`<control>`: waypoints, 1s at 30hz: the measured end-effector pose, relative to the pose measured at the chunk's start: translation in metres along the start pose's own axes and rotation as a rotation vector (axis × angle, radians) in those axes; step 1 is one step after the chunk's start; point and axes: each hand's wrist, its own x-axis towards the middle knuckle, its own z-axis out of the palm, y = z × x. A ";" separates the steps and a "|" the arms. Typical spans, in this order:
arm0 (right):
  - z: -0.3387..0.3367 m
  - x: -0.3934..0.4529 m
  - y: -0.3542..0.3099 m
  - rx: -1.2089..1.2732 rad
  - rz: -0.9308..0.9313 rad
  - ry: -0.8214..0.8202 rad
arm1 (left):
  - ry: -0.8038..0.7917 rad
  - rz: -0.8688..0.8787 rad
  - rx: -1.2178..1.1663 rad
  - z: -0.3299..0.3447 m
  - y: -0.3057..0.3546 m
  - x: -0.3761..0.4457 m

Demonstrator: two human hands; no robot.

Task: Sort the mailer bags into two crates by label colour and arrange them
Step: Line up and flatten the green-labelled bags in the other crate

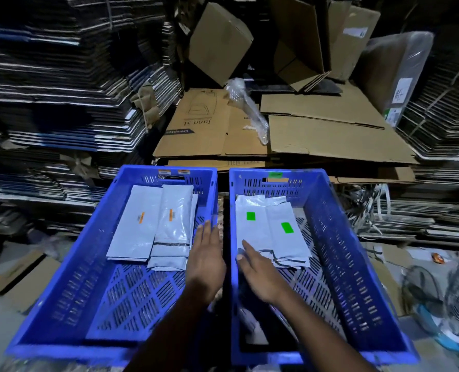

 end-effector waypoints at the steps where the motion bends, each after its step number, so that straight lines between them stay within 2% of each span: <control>1: 0.008 -0.002 -0.008 0.003 -0.011 0.000 | 0.004 0.012 -0.062 -0.005 -0.002 -0.004; 5: 0.027 -0.002 -0.023 -0.070 0.066 0.057 | 0.002 0.059 -0.197 -0.004 -0.011 -0.004; 15: 0.025 0.011 -0.043 -0.127 0.166 0.086 | -0.081 -0.029 -0.215 -0.004 -0.014 0.001; 20: 0.018 -0.019 -0.035 -0.189 0.072 0.076 | -0.091 0.039 -0.122 -0.023 -0.018 -0.020; 30: 0.010 -0.118 -0.034 -0.523 -0.092 0.243 | -0.028 0.079 0.014 -0.049 -0.036 -0.102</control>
